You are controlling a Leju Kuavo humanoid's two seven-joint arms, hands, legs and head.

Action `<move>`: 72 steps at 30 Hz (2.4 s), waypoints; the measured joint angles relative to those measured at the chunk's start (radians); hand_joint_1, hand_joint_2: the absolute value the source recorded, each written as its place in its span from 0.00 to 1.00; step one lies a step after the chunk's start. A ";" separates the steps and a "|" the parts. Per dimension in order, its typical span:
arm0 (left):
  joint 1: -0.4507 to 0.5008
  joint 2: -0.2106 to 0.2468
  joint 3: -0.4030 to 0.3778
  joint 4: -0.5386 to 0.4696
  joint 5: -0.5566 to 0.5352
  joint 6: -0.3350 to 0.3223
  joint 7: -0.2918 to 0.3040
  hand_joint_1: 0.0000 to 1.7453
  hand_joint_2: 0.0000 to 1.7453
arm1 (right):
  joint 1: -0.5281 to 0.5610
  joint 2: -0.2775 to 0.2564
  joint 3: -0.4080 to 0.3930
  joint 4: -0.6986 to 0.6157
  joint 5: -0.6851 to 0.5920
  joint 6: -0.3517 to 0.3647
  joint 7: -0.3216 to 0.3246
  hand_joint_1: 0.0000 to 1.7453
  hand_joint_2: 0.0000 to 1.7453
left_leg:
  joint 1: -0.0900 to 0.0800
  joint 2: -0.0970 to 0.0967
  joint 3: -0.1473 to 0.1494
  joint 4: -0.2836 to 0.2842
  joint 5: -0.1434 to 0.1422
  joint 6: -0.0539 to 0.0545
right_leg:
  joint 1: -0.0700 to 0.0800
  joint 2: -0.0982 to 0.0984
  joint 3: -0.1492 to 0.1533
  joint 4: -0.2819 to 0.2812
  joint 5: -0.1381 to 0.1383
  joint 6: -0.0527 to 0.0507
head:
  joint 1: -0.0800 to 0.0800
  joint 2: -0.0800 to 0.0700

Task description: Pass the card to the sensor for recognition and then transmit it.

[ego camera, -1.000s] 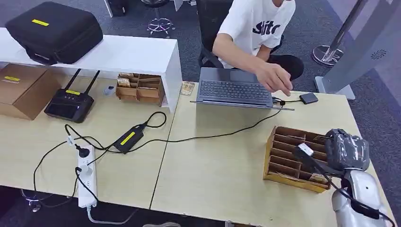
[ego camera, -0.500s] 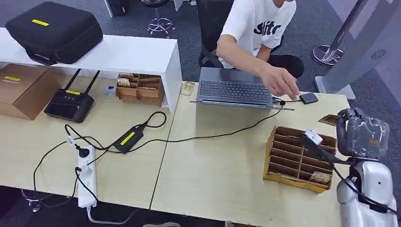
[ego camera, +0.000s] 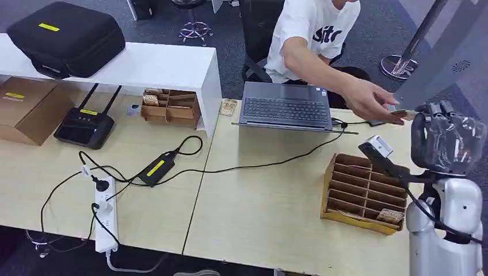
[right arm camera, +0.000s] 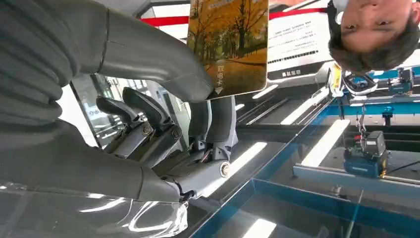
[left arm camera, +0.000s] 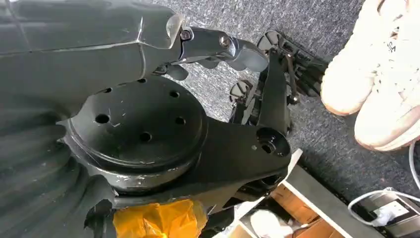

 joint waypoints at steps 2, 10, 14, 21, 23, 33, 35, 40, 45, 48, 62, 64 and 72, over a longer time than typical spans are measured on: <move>0.000 0.002 -0.004 0.000 0.000 0.000 0.002 0.00 1.00 | -0.019 0.005 0.014 0.004 0.026 0.029 0.017 1.00 1.00 | 0.000 0.000 0.000 0.000 0.000 0.000 | 0.000 0.000 0.000 0.000 0.000 0.000 | 0.000 0.000; -0.002 0.004 -0.019 0.000 0.000 -0.002 0.004 0.00 1.00 | -0.127 0.024 0.122 0.105 0.093 0.096 0.070 0.75 1.00 | 0.000 0.001 0.001 0.000 0.001 -0.001 | 0.000 0.001 0.000 0.001 0.000 0.000 | 0.000 0.000; -0.002 0.004 -0.023 0.000 0.000 -0.003 0.004 0.00 1.00 | -0.129 0.026 0.174 0.130 0.073 0.086 0.066 0.00 1.00 | 0.000 0.001 0.001 0.000 0.001 -0.001 | 0.000 0.001 0.000 0.001 0.000 0.000 | 0.000 0.000; -0.001 0.004 -0.022 0.000 0.000 -0.003 0.004 0.00 1.00 | -0.123 0.026 0.205 0.147 -0.026 0.105 0.040 0.00 1.00 | 0.000 0.000 0.001 0.000 0.001 -0.001 | 0.000 0.001 0.000 0.000 0.000 0.000 | 0.000 0.000; -0.001 0.004 -0.023 0.000 0.000 0.000 0.004 0.00 1.00 | -0.112 0.027 0.205 0.142 -0.097 0.124 0.024 0.00 1.00 | 0.000 0.000 0.001 0.000 0.001 -0.001 | 0.000 0.001 0.000 0.000 0.000 0.000 | 0.000 0.000; -0.001 0.004 -0.022 0.000 0.000 0.002 0.004 0.00 1.00 | -0.090 0.027 0.204 0.126 -0.130 0.134 0.013 0.00 1.00 | 0.000 0.000 0.001 0.000 0.001 -0.001 | 0.000 0.001 -0.001 0.000 0.000 0.000 | 0.000 0.000; -0.001 0.004 -0.022 0.000 0.000 0.002 0.004 0.00 1.00 | -0.089 0.027 0.204 0.126 -0.129 0.134 0.013 0.00 1.00 | 0.000 0.000 0.001 0.000 0.001 -0.001 | 0.000 0.001 -0.001 0.000 0.000 0.000 | 0.000 0.000; -0.001 0.003 -0.022 0.000 0.000 0.004 0.004 0.00 1.00 | -0.077 0.028 0.192 0.113 -0.185 0.138 0.000 0.00 1.00 | 0.000 0.000 0.001 0.000 0.001 -0.001 | 0.000 0.000 -0.001 0.000 0.000 0.000 | 0.000 0.000; 0.000 0.002 -0.022 0.000 0.000 0.015 0.002 0.00 1.00 | -0.031 0.047 0.114 0.057 -0.510 0.265 -0.071 0.00 1.00 | 0.000 -0.001 0.000 0.000 0.001 -0.001 | 0.000 0.000 -0.001 0.000 0.000 0.000 | 0.000 0.000; 0.000 0.000 -0.021 0.000 0.000 0.022 0.001 0.00 1.00 | -0.005 0.062 0.022 0.034 -0.718 0.346 -0.087 0.00 1.00 | 0.000 -0.002 0.000 0.000 0.001 -0.001 | 0.000 -0.001 -0.001 -0.001 0.000 0.000 | 0.000 0.000; 0.016 0.000 -0.013 0.000 -0.001 0.013 0.003 0.00 1.00 | 0.109 -0.021 -0.639 0.311 -2.002 0.891 -0.105 0.00 1.00 | 0.000 -0.019 -0.001 0.001 -0.002 0.002 | 0.000 -0.017 0.004 -0.004 -0.005 0.005 | 0.001 0.000; 0.020 0.002 -0.013 0.000 0.000 0.015 0.002 0.00 1.00 | 0.132 -0.039 -0.740 0.401 -2.044 0.919 -0.110 0.00 1.00 | 0.000 -0.014 -0.001 0.001 -0.004 0.003 | 0.000 -0.013 0.004 -0.004 -0.005 0.006 | 0.000 0.000; 0.021 -0.001 -0.013 0.000 0.000 0.024 0.002 0.00 1.00 | 0.218 -0.082 -0.998 0.736 -1.920 0.959 -0.193 0.00 1.00 | 0.000 -0.012 0.000 0.001 -0.007 0.002 | 0.000 -0.009 0.003 -0.004 -0.008 0.005 | 0.000 0.000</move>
